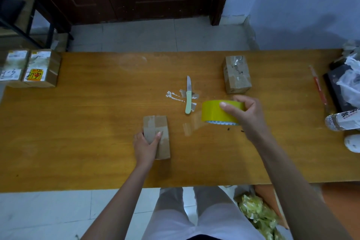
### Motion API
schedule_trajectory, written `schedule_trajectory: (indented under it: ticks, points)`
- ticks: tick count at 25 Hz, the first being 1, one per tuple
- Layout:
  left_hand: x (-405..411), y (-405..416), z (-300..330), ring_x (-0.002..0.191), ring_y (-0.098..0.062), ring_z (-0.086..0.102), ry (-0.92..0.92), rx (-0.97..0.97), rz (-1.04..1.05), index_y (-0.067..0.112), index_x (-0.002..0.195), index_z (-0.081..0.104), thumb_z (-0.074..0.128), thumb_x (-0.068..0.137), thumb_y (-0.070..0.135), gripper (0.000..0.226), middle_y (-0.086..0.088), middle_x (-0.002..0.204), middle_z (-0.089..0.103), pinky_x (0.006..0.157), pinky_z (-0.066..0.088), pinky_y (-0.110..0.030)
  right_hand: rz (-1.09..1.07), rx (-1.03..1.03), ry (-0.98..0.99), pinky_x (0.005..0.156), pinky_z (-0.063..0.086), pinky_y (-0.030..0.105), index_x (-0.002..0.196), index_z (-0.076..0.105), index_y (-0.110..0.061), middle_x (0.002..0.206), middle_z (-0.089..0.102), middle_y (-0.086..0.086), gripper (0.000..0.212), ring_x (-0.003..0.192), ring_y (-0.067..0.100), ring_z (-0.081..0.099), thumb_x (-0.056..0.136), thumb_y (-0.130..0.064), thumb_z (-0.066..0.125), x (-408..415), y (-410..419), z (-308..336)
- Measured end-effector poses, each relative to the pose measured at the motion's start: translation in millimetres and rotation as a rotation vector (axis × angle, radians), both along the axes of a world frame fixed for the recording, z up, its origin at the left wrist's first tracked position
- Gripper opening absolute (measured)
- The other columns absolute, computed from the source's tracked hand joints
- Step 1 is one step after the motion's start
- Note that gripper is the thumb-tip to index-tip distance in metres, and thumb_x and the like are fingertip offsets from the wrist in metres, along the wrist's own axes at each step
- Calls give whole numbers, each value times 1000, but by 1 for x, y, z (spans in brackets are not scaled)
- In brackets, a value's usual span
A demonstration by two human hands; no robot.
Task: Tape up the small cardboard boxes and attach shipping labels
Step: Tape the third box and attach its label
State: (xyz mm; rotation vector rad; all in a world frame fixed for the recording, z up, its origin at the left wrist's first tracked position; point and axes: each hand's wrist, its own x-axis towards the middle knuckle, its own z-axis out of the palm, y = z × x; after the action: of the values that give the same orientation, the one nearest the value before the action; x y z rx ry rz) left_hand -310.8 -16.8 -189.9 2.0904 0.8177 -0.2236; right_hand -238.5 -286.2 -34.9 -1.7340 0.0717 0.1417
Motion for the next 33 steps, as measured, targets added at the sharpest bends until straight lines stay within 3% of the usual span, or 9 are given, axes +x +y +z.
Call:
schedule_trajectory:
  ticks: [6, 11, 14, 16, 19, 22, 27, 31, 33]
  points:
    - [20, -34, 1, 117, -28, 49, 6, -16, -71, 5, 128, 49, 68, 83, 53, 69, -11, 124, 50, 98, 47, -45, 79, 42, -71, 45, 34, 13, 51, 50, -28, 48, 43, -16, 33, 45, 0, 42, 72, -40, 72, 13, -7, 40]
    - [40, -82, 8, 129, -37, 37, 88, 41, -119, -3, 133, 42, 59, 90, 53, 72, -20, 136, 40, 105, 32, -44, 130, 37, -106, 46, 31, 14, 50, 44, -26, 48, 38, -15, 39, 45, 1, 37, 73, -39, 73, 13, 5, 54]
    - [45, -80, 27, 124, -34, 41, -126, -28, 1, -1, 132, 44, 56, 96, 37, 53, -17, 132, 44, 101, 34, -38, 175, 70, -118, 46, 30, 14, 50, 44, -26, 49, 38, -15, 39, 46, 2, 37, 74, -38, 72, 12, 11, 62]
    - [47, -79, 46, 109, -30, 53, -185, -467, 130, 7, 115, 55, 48, 101, 24, 23, -8, 111, 57, 88, 43, -34, 200, 95, -117, 46, 29, 17, 50, 44, -25, 50, 36, -14, 39, 46, 5, 35, 74, -39, 72, 11, 15, 66]
    - [42, -83, 70, 98, -31, 62, 53, -1286, 222, 2, 105, 60, 45, 97, 17, 23, -16, 103, 66, 85, 49, -36, 232, 119, -131, 47, 29, 19, 51, 43, -25, 52, 35, -11, 41, 48, 8, 34, 74, -40, 73, 9, 20, 70]
    - [38, -78, 74, 85, -24, 68, 99, -1525, 241, 1, 100, 61, 56, 84, 14, 21, -15, 97, 69, 74, 57, -31, 236, 136, -124, 46, 29, 19, 51, 45, -26, 52, 36, -13, 38, 48, 7, 35, 74, -40, 72, 8, 18, 72]
    - [41, -55, 68, 66, -14, 64, -57, -1398, 232, 13, 76, 65, 64, 80, 5, 9, -8, 78, 64, 58, 55, -21, 201, 113, -104, 46, 33, 17, 52, 46, -25, 50, 39, -13, 36, 46, 6, 39, 74, -38, 71, 7, 6, 66]
    - [44, -31, 67, 71, -12, 66, -136, -1219, 140, 14, 83, 65, 69, 78, 10, 8, -5, 78, 68, 65, 55, -22, 170, -14, -82, 45, 35, 12, 52, 49, -26, 49, 45, -15, 35, 46, 0, 44, 75, -40, 71, 4, -9, 52]
    - [44, -23, 67, 79, -11, 66, -80, -954, 24, 18, 84, 68, 72, 79, 17, 7, -1, 83, 71, 70, 52, -23, 172, -108, -57, 45, 35, 11, 54, 52, -24, 49, 48, -15, 34, 46, -1, 45, 74, -45, 71, 2, -16, 38]
